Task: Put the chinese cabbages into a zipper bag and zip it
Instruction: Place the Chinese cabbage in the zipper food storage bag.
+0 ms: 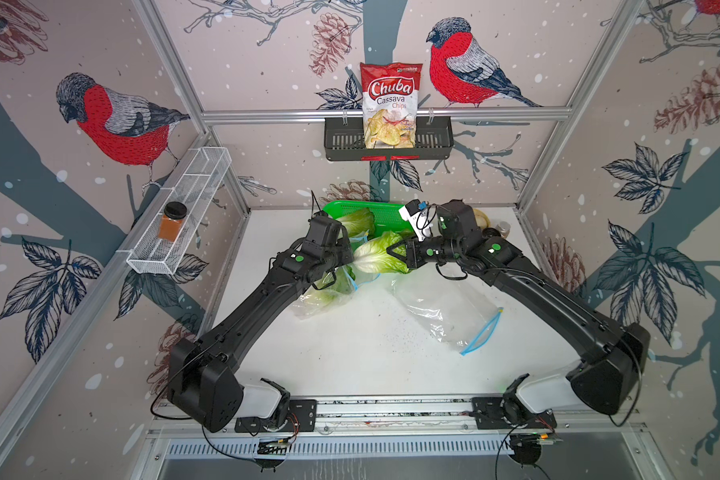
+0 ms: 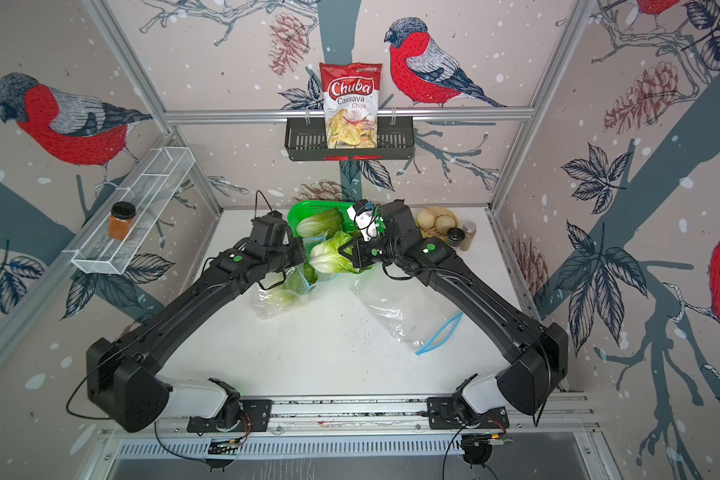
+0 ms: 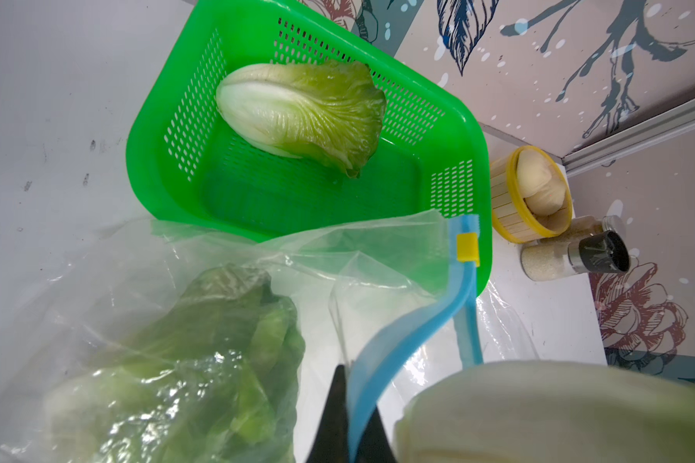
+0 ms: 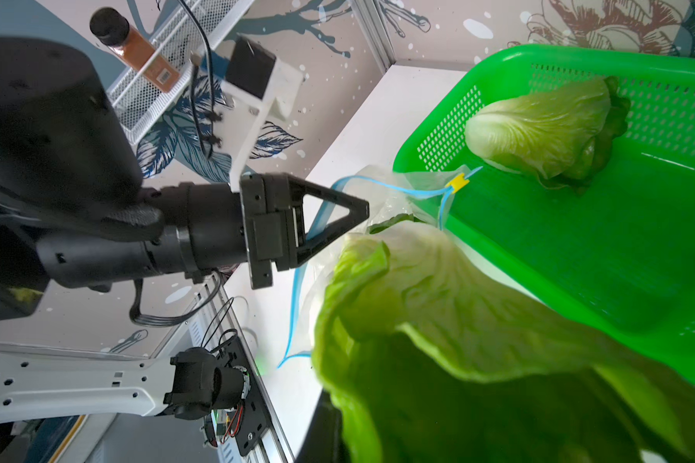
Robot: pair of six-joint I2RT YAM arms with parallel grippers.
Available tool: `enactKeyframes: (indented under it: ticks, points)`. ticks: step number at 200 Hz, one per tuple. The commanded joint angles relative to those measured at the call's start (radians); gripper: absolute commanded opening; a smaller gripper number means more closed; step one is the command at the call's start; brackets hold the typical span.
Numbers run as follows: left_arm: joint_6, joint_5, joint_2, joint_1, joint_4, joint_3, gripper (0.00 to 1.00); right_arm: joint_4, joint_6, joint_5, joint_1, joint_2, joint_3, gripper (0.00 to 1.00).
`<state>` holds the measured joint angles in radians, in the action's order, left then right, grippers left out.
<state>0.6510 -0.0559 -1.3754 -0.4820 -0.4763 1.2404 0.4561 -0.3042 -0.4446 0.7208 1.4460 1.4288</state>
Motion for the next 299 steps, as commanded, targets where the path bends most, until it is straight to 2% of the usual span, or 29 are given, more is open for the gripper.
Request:
enactKeyframes:
  ticks: [1,53,96,112,150,181,211,244,276,299]
  points:
    - [-0.015,-0.004,0.008,-0.002,0.004,0.018,0.0,0.036,0.063,0.053,0.024,0.002,0.019,0.1]
    - [-0.013,0.023,0.028,-0.003,-0.009,0.04,0.0,-0.013,0.01,0.059,0.043,0.074,0.121,0.1]
    - [-0.001,0.014,0.029,-0.002,-0.028,0.063,0.0,0.026,0.035,0.076,0.084,0.171,0.191,0.1]
    - [0.011,0.016,0.03,-0.003,-0.03,0.067,0.0,0.0,0.028,0.047,0.083,0.177,0.184,0.1]
    - [0.073,0.016,0.039,-0.003,-0.04,0.066,0.0,-0.217,-0.083,-0.075,0.063,0.166,0.101,0.1]
    - [0.119,0.026,0.046,-0.003,-0.033,0.068,0.0,-0.359,-0.147,-0.115,0.056,0.171,0.026,0.1]
    - [0.125,0.025,0.052,-0.002,-0.03,0.066,0.0,-0.378,-0.121,-0.147,0.044,0.18,-0.019,0.1]
    - [0.134,0.014,0.068,-0.001,-0.032,0.071,0.0,-0.487,-0.191,-0.197,0.015,0.171,-0.072,0.1]
    - [0.147,0.039,0.065,-0.001,-0.005,0.068,0.0,-0.338,-0.095,-0.165,0.047,0.256,0.042,0.1]
    - [0.166,0.048,0.064,-0.001,0.003,0.065,0.0,-0.429,-0.132,-0.147,0.048,0.253,0.037,0.1]
